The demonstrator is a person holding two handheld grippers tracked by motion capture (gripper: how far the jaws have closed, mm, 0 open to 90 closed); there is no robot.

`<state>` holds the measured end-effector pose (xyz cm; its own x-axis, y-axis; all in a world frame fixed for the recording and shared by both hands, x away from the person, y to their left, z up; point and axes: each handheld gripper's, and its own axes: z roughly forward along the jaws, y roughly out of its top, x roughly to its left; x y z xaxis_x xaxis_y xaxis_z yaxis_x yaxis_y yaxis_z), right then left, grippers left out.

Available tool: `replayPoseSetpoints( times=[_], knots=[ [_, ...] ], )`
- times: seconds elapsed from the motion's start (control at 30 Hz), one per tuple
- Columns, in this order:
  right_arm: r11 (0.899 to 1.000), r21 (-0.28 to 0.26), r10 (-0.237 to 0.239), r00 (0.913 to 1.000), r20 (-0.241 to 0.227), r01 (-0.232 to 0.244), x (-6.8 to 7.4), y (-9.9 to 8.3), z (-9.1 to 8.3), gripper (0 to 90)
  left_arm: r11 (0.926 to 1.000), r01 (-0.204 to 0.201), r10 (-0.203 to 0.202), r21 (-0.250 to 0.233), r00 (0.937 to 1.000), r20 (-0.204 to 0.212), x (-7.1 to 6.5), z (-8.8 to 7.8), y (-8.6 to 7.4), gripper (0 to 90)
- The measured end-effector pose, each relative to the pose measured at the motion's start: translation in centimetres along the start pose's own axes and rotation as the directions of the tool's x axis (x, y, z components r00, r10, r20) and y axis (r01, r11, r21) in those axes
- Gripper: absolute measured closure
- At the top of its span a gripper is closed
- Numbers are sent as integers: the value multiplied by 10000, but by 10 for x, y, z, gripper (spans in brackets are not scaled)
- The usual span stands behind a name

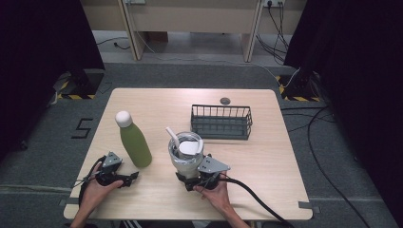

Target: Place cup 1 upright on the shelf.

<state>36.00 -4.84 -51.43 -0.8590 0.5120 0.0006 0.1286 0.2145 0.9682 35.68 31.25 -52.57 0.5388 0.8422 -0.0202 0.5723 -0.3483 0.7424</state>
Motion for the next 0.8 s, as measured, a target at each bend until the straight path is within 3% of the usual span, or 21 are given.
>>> replayPoseSetpoints(
  times=[0.17,0.43,0.8],
  knots=[
    [9999,-16,150,9999,17,-150,0,0,0,108,10000,-40,40,-2,10000,-13,0,0,0,77],
    [9997,-219,-46,9999,129,49,0,7,-6,108,10000,-48,48,-6,10000,-12,0,0,0,78],
    [9988,-482,40,9996,267,-27,-6,17,-15,108,10000,-51,51,-4,10000,-10,0,0,0,79]
  ],
)
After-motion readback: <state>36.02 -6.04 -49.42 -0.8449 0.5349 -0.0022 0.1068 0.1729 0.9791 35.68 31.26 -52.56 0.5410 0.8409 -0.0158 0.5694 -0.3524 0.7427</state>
